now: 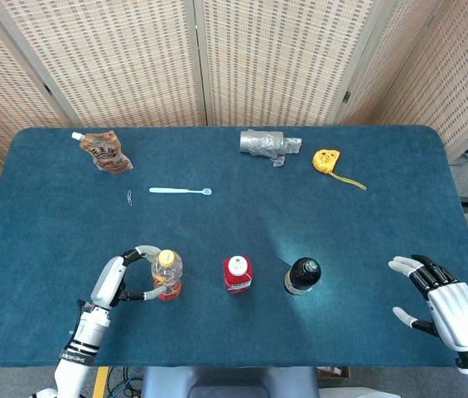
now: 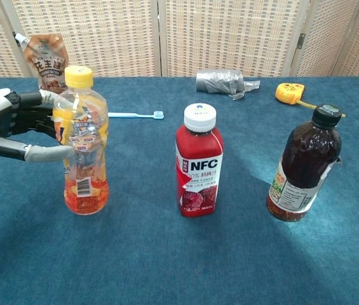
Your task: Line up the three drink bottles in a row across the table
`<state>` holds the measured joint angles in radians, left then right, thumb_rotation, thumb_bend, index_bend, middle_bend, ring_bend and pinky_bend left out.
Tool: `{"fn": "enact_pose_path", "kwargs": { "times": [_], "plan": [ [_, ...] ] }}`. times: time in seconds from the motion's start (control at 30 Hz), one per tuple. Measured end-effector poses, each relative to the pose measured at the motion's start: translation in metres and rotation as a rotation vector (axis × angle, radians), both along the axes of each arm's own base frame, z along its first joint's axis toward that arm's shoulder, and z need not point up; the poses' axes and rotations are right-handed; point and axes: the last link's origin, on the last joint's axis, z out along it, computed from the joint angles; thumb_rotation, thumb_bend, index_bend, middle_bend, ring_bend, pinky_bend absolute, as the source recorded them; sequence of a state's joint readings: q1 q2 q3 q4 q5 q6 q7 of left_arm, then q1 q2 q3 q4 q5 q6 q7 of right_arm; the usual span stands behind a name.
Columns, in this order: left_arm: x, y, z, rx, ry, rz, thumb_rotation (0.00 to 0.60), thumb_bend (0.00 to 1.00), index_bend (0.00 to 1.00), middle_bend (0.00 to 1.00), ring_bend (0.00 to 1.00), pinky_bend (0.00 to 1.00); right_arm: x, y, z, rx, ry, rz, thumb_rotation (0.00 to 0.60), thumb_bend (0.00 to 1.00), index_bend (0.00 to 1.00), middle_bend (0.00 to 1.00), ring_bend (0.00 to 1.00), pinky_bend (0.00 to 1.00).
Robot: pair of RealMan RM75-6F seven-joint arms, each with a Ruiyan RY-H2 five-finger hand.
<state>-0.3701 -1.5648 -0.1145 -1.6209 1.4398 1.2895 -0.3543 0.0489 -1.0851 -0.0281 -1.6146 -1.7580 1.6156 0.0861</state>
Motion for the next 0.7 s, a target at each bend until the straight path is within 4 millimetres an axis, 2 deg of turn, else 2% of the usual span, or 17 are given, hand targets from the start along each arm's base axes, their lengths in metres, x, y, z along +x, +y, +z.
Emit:
{"fn": "enact_pose_path", "kwargs": {
  "times": [0.7],
  "plan": [
    [-0.012, -0.004, -0.013, -0.027, 0.011, 0.011, 0.600, 0.11, 0.61, 0.50, 0.35, 0.28, 0.000, 0.000, 0.001, -0.002, 0.000, -0.001, 0.600, 0.12, 0.29, 0.27, 0.17, 0.34]
  ]
}}
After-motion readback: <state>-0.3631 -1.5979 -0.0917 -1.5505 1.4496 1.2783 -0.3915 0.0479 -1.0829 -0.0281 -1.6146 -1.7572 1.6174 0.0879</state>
